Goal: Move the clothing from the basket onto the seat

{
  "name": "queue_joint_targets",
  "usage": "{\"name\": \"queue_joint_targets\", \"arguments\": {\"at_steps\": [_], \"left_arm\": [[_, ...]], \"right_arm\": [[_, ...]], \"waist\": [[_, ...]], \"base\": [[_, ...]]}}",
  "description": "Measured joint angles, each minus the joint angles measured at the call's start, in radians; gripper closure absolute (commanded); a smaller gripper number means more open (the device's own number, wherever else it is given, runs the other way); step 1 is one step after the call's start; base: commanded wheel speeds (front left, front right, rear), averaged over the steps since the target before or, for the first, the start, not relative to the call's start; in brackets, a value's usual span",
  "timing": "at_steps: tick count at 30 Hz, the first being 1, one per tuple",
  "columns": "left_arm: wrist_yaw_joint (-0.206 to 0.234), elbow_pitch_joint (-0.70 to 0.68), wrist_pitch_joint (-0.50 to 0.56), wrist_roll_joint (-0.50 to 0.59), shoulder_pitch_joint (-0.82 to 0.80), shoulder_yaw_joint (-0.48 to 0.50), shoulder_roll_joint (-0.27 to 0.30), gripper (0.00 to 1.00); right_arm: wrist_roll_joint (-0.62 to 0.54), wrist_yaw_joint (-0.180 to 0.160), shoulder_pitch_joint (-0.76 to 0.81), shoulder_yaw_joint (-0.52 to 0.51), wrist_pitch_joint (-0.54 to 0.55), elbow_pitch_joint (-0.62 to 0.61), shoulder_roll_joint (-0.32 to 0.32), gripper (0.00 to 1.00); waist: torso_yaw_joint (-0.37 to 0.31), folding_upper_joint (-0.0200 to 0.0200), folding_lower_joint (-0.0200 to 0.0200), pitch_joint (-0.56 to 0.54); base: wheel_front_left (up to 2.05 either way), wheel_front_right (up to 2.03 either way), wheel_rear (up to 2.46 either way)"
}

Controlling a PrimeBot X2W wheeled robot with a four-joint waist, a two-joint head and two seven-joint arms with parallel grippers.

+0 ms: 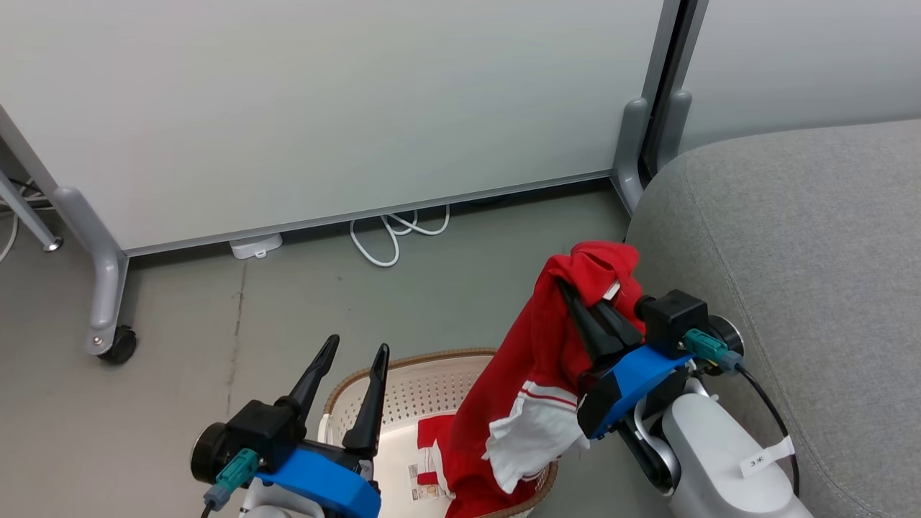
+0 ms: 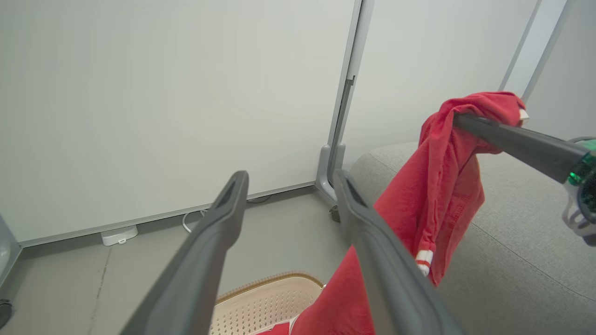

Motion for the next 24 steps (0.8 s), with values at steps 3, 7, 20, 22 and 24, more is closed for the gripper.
{"name": "queue_joint_targets", "arguments": {"at_steps": [3,7,20,22,24], "left_arm": [[-0.001,-0.004,0.0,0.019,0.013,0.016,-0.008,0.0],[-0.005,-0.009,0.0,0.03,0.014,0.021,-0.014,0.0],[-0.005,-0.024,0.0,0.021,0.007,0.005,-0.003,0.0],[-0.005,-0.027,0.0,0.021,0.005,0.003,-0.002,0.0],[-0.005,-0.028,0.0,0.021,0.001,0.002,0.001,0.0]], "right_arm": [[0.0,0.0,0.007,-0.001,0.0,0.0,0.0,1.0],[0.0,0.0,0.011,-0.005,0.0,0.001,0.0,1.0],[0.0,0.0,0.013,-0.018,0.0,-0.013,0.0,1.0],[0.0,0.0,0.013,-0.023,0.0,-0.017,0.0,1.0],[0.0,0.0,0.013,-0.027,0.0,-0.021,0.0,1.0]], "waist": [[-0.001,0.0,0.0,-0.002],[-0.003,0.0,0.0,-0.002],[-0.082,0.0,0.0,0.018],[-0.105,0.0,0.0,0.023],[-0.128,0.0,0.0,0.029]], "base": [[0.0,0.0,0.0],[0.0,0.0,0.0],[0.0,0.0,0.0],[0.0,0.0,0.0],[0.0,0.0,0.0]]}}
